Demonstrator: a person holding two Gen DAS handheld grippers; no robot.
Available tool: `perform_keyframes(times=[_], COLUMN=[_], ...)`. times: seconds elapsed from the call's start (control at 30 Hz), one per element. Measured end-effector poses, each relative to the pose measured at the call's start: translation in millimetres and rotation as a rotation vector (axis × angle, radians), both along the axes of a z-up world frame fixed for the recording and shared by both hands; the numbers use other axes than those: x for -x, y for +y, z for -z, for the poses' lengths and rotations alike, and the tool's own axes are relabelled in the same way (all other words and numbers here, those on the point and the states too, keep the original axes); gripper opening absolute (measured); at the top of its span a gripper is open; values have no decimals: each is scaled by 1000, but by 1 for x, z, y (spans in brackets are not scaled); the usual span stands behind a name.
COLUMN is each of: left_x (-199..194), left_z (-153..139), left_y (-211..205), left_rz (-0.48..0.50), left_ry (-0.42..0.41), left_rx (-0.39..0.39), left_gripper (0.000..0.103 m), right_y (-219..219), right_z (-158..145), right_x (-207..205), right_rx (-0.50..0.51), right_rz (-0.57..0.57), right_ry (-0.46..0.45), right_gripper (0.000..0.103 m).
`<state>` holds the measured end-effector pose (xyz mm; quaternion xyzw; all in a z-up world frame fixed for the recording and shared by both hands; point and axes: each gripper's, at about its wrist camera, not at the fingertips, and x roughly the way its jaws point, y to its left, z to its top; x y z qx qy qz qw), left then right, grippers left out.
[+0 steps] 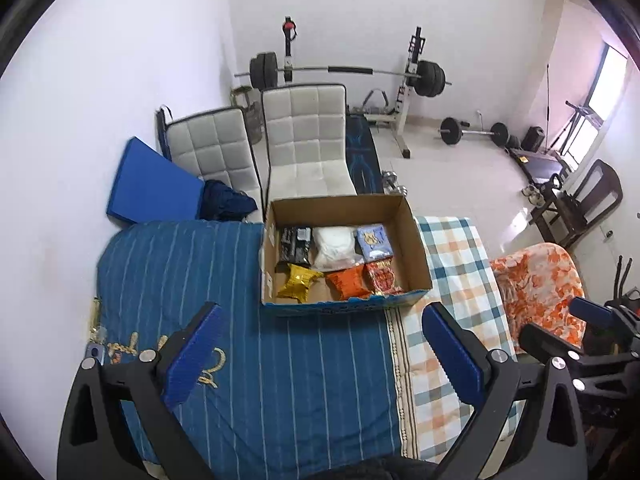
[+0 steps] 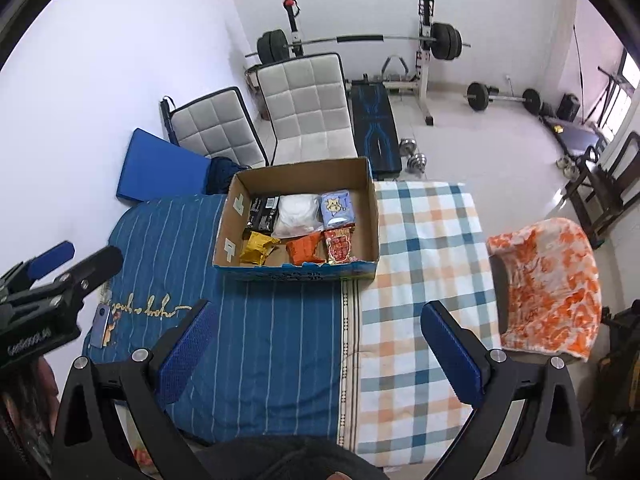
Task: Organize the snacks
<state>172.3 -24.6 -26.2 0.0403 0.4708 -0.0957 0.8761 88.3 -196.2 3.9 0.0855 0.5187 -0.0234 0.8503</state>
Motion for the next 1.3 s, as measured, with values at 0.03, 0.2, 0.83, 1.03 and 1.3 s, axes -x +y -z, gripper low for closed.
perform_keyframes(times=[0.03, 0.2, 0.83, 1.03, 1.3], left_x=[3, 18, 14, 8, 6], left_z=[-3, -13, -23, -23, -26], left_y=[1, 6, -1, 0, 2], left_rz=[-8, -14, -61, -81, -96], left_ry=[-10, -19, -115, -131, -142], left_rx=[-3, 7, -22, -28, -21], left_gripper=[102, 102, 102, 102, 102], right_y=[2, 10, 3, 1, -3], right_z=[-5, -23, -47, -46, -46], right_x=[4, 17, -6, -15, -15], right_rx=[15, 48, 106, 113, 119], right_rz=[-4, -22, 69, 82, 90], right_ry=[-10, -30, -147, -149, -154], right_gripper=[103, 103, 103, 103, 103])
